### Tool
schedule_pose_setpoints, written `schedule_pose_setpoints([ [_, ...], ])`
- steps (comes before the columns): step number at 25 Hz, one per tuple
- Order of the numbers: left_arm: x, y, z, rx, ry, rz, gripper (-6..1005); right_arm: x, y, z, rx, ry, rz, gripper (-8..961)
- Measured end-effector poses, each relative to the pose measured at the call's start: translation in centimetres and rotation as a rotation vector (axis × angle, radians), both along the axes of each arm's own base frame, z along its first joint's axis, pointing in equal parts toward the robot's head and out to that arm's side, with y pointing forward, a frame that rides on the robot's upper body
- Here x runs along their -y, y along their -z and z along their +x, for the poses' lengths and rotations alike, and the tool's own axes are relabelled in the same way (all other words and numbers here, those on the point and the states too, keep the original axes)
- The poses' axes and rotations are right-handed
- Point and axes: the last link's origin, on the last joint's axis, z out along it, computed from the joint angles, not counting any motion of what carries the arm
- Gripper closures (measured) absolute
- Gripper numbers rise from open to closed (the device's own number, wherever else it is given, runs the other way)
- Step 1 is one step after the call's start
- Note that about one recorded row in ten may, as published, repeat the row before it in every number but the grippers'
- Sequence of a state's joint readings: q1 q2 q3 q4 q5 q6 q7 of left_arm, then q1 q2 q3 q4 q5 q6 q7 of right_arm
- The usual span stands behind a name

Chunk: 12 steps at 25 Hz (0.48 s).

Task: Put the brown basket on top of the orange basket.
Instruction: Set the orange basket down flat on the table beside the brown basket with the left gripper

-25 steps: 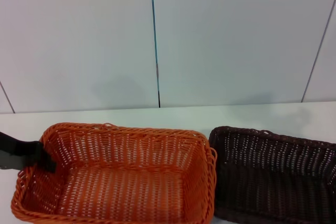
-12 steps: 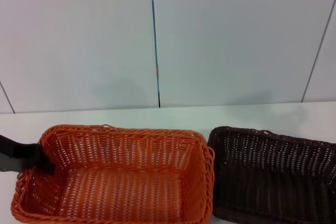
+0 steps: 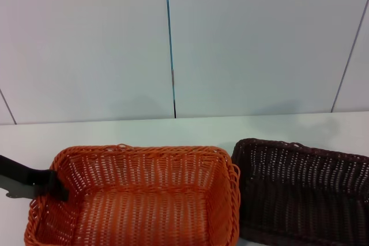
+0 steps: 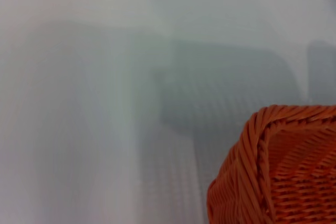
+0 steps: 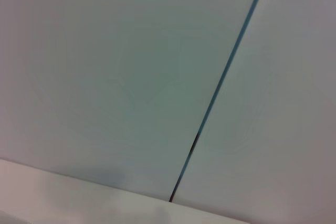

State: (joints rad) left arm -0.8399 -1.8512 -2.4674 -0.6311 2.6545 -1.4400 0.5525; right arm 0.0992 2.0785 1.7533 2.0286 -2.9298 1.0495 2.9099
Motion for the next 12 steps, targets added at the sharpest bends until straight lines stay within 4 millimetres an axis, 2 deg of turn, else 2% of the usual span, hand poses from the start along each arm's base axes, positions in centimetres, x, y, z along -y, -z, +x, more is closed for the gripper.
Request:
schedule_pose_setpoints([
  [8, 0.2, 1.5, -0.2, -0.005, 0.018, -0.022, 877, 0.1, 0.1, 0.0, 0.000, 0.008, -0.008, 126],
  [12, 0.2, 1.6, -0.2, -0.010, 0.020, -0.021, 878, 0.0, 0.1, 0.0, 0.000, 0.007, -0.008, 126],
])
